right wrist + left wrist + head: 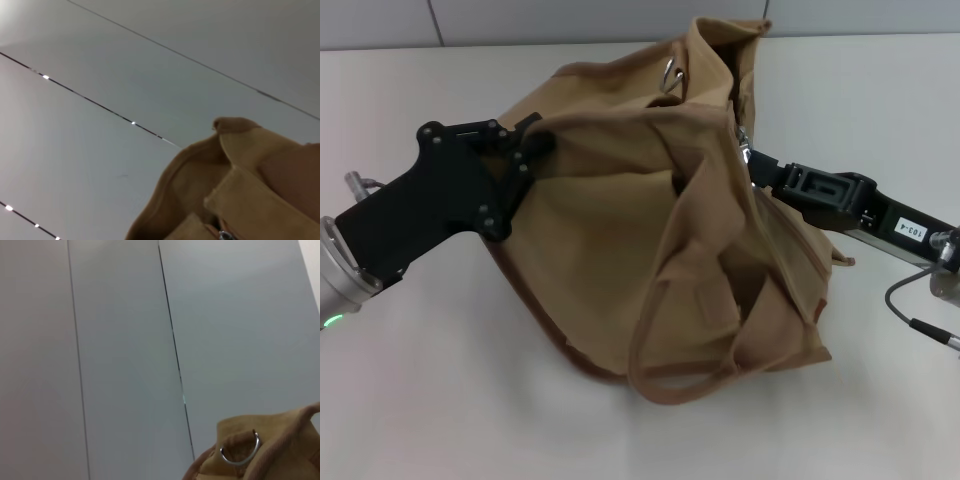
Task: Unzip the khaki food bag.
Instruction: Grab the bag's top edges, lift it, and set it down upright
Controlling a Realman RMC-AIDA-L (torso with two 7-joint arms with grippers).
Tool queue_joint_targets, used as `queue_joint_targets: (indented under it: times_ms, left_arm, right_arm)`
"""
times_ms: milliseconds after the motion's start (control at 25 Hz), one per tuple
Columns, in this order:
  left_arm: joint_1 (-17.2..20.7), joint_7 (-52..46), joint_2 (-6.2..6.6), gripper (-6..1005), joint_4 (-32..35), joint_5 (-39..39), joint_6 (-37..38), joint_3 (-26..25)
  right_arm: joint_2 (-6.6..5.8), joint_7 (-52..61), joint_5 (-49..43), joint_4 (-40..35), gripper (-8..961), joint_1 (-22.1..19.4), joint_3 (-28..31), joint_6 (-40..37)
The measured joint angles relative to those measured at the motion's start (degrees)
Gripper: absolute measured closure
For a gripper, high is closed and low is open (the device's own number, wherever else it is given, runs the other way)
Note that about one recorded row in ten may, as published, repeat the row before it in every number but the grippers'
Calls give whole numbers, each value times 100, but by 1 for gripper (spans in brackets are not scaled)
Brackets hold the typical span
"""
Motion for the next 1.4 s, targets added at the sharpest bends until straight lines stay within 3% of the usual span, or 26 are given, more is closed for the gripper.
queue_joint_targets:
  times_ms: [560, 1120, 1400]
  left_arm:
    - [337, -8, 19, 941, -67, -15, -64, -419]
    - [716, -9, 37, 941, -67, -94, -407, -797]
    - [824, -9, 48, 941, -67, -93, -433, -895]
  right_arm:
    - [-14, -11, -1, -45, 954, -170, -2, 23]
    - [-252, 154, -354, -202, 955, -306, -16, 131]
    - [-299, 235, -471, -204, 955, -350, -21, 138]
